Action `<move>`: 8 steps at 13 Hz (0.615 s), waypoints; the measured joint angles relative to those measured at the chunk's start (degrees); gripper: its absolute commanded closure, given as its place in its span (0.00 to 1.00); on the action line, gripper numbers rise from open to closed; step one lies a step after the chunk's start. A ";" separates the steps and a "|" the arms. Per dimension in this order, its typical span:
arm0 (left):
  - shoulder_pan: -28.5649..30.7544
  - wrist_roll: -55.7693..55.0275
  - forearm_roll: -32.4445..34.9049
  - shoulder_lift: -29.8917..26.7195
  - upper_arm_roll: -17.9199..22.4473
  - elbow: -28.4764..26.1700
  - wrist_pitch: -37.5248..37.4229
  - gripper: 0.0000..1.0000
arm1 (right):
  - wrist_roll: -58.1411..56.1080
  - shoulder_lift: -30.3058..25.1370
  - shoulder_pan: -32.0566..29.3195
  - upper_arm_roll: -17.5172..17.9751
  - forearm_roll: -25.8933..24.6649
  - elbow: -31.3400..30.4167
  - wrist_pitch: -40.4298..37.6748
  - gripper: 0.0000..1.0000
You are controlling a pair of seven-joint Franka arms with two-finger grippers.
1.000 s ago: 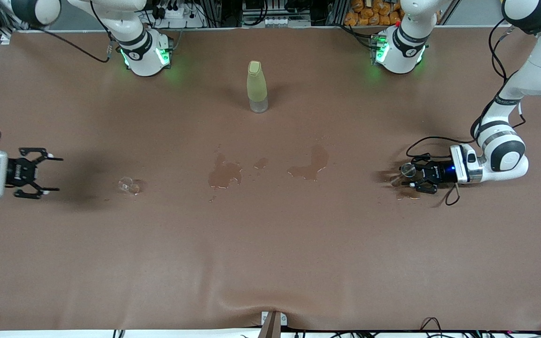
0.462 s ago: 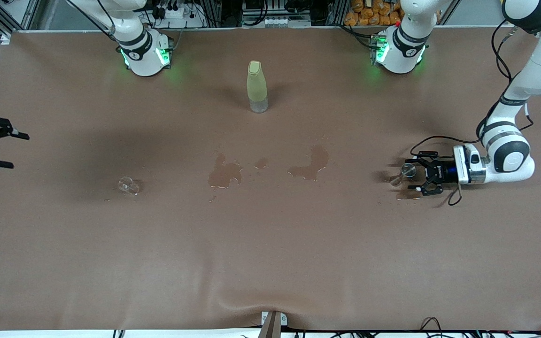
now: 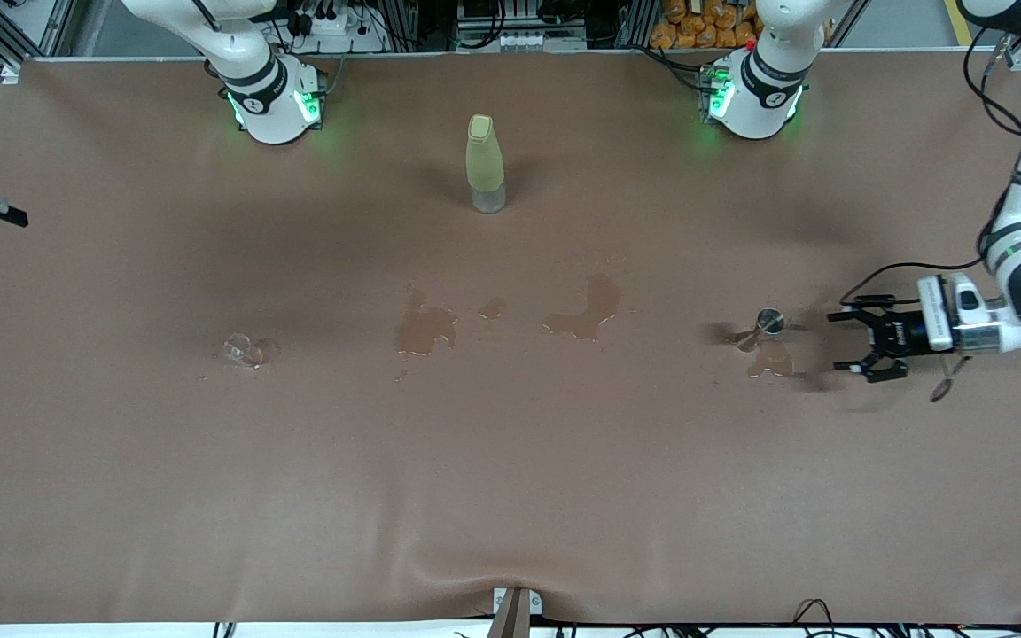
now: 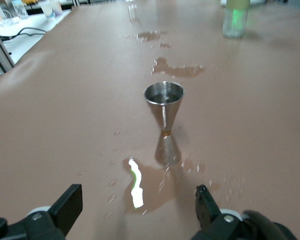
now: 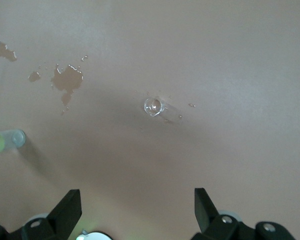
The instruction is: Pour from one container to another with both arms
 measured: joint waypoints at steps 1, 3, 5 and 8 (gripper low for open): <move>-0.04 -0.13 1.64 -2.09 0.01 0.53 0.71 0.00 | 4.37 -1.21 0.16 2.24 -1.20 0.13 -0.73 0.00; -0.24 -0.29 3.61 -6.86 0.00 0.96 1.46 0.00 | 12.24 -2.56 -0.26 6.92 -3.91 0.57 -1.71 0.00; -0.90 -3.62 6.08 -11.65 -0.08 1.52 1.78 0.00 | 19.28 -2.98 -3.92 14.06 -6.62 1.08 -2.77 0.00; -3.18 -22.72 13.04 -17.72 -0.82 2.47 1.95 0.00 | 24.08 -3.00 -12.82 25.15 -9.97 2.10 -2.87 0.00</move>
